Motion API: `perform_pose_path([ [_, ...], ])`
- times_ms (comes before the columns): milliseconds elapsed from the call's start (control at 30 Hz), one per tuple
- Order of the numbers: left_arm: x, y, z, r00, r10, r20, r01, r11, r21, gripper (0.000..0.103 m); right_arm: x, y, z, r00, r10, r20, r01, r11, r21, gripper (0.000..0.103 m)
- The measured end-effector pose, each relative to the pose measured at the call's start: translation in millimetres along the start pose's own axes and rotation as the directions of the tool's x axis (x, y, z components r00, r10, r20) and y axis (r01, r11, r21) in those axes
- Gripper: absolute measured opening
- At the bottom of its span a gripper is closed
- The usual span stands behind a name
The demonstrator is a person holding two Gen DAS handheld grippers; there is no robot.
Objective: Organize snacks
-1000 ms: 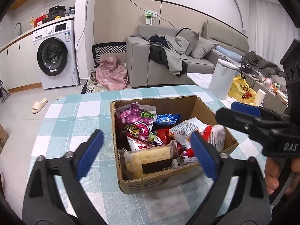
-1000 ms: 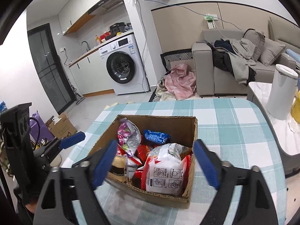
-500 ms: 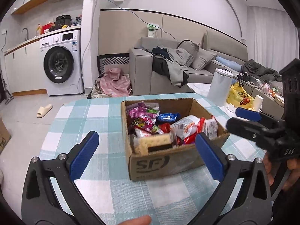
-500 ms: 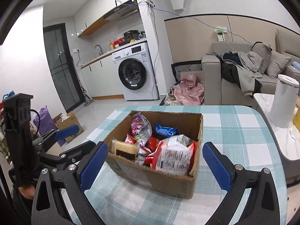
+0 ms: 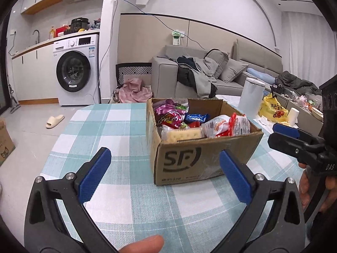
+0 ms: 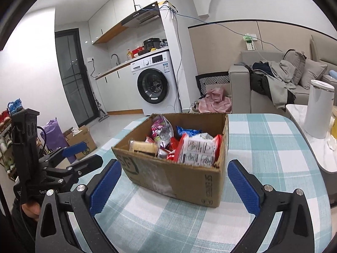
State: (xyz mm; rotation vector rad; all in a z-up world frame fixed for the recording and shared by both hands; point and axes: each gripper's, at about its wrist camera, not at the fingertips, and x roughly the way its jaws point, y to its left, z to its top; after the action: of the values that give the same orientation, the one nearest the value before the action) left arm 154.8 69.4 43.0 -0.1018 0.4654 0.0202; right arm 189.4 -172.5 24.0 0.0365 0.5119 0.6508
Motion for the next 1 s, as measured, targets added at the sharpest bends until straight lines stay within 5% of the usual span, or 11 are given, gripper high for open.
perform_pose_path([
  [400,-3,0,-22,0.998,0.032,0.057,-0.032,0.999,-0.008,0.102,-10,2,-30,0.994,-0.035,0.104,0.04,0.998,-0.047,0.103],
  [1000,3,-3,-34,0.997,0.042,0.067,-0.043,0.999,0.013,0.102,-13,-2,-42,0.987,-0.069,0.147,0.079,0.995,-0.062,0.103],
])
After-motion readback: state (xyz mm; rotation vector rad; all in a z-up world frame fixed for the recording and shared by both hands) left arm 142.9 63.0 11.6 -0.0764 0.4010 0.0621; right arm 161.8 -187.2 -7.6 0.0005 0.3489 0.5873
